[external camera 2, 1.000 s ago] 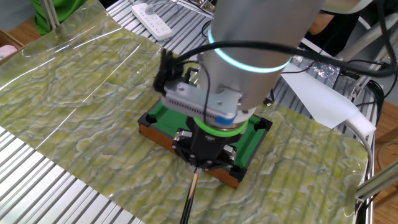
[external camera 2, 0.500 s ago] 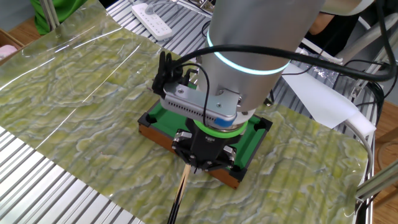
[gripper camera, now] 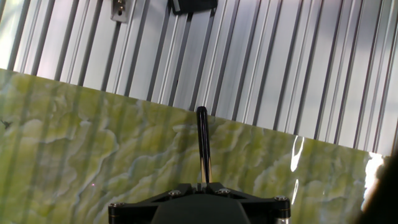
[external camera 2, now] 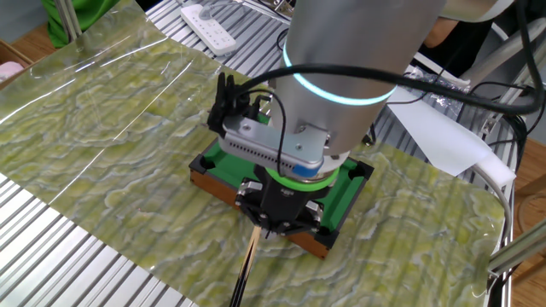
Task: Hit the pool ball
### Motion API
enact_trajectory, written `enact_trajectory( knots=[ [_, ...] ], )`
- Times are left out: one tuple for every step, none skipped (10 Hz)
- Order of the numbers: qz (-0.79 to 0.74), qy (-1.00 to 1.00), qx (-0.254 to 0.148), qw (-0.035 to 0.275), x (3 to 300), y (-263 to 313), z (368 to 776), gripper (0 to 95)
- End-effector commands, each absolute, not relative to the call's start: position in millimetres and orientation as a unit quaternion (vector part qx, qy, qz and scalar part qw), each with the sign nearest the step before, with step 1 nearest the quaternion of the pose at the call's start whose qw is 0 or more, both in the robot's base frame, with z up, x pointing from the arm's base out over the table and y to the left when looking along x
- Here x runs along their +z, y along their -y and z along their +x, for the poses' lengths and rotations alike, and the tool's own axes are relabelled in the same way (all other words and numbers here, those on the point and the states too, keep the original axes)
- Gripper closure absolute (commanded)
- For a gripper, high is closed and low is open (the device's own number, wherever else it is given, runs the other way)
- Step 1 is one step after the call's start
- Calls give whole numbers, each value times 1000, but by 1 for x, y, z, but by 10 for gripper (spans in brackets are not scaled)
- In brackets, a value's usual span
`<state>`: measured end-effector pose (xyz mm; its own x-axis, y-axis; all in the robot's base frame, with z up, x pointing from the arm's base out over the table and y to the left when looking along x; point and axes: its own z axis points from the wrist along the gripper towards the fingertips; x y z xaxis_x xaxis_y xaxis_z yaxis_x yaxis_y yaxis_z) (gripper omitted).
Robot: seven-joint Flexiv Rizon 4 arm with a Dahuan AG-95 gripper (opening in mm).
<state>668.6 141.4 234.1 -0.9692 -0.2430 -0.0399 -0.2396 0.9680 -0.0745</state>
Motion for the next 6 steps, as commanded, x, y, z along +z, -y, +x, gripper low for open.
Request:
enact_trajectory(
  knots=[
    [-122,-992,-35,26,232,-139,668,950],
    [-122,-992,-35,26,231,-139,668,950],
    [-122,-992,-35,26,229,-138,669,950],
    [-122,-992,-36,26,227,-139,669,950],
    [-122,-992,-36,25,225,-139,670,950],
    [-122,-991,-38,25,223,-139,671,950]
  ],
)
